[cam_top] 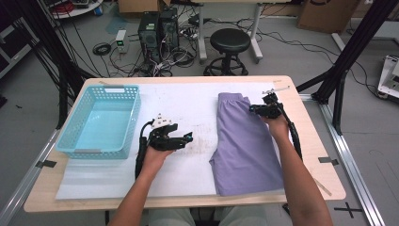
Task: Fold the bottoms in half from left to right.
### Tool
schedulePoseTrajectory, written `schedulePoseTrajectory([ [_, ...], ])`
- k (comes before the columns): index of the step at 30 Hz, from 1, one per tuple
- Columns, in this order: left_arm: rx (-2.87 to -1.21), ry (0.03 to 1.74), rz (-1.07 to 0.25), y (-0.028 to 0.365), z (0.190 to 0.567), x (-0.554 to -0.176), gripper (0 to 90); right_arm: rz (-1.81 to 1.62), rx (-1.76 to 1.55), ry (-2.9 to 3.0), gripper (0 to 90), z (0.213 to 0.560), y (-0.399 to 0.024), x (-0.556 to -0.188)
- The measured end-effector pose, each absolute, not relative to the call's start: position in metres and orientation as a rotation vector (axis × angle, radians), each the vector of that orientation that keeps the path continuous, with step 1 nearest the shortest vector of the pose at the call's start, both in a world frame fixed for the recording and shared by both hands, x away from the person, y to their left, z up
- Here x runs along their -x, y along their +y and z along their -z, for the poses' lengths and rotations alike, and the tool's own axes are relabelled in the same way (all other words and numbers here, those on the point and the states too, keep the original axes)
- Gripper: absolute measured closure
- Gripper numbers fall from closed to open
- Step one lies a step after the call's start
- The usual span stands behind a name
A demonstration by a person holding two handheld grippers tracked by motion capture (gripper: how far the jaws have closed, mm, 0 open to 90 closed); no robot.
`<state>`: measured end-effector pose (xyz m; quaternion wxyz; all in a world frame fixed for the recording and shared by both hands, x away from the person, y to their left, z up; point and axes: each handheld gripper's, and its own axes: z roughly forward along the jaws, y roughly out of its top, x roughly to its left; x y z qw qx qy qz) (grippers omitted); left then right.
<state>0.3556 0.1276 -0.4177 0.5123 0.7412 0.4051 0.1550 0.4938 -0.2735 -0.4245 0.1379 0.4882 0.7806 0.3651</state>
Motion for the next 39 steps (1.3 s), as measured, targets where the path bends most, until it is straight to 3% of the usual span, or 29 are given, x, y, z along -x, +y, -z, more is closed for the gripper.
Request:
schedulePoseTrajectory([
  [1, -1.776, 0.973, -0.38, 0.126, 0.417, -0.353, 25.4, -1.055, -1.396, 2.294, 88.6, 0.426, -0.273, -0.493],
  [2, -1.768, 0.973, -0.386, 0.126, 0.416, -0.35, 25.7, -1.017, -1.349, 2.307, 90.0, 0.426, -0.271, -0.49],
  [10, -1.771, 0.973, -0.392, 0.121, 0.416, -0.342, 27.8, -0.884, -1.31, 2.217, 90.0, 0.404, -0.284, -0.465],
  [17, -1.758, 0.981, -0.378, 0.123, 0.418, -0.347, 27.9, -0.786, -1.441, 2.269, 89.6, 0.424, -0.299, -0.47],
  [21, -1.752, 0.974, -0.375, 0.125, 0.417, -0.347, 28.0, -0.868, -1.457, 2.226, 77.6, 0.421, -0.302, -0.473],
  [24, -1.747, 0.971, -0.375, 0.126, 0.417, -0.348, 28.0, -0.946, -1.445, 2.184, 63.8, 0.413, -0.298, -0.475],
  [28, -1.73, 0.952, -0.382, 0.13, 0.415, -0.347, 27.9, -1.031, -1.395, 2.175, 54.6, 0.401, -0.276, -0.483],
  [32, -1.733, 0.954, -0.378, 0.133, 0.415, -0.346, 27.9, -1.025, -1.317, 2.22, 52.3, 0.398, -0.245, -0.499],
  [34, -1.727, 0.958, -0.376, 0.134, 0.415, -0.345, 27.9, -0.981, -1.317, 2.221, 57.0, 0.405, -0.236, -0.507],
  [35, -1.724, 0.958, -0.371, 0.134, 0.414, -0.345, 27.9, -0.918, -1.315, 2.213, 61.7, 0.41, -0.235, -0.511],
  [39, -1.729, 0.954, -0.369, 0.135, 0.415, -0.343, 27.9, -0.873, -1.469, 2.178, 60.8, 0.427, -0.245, -0.521],
])
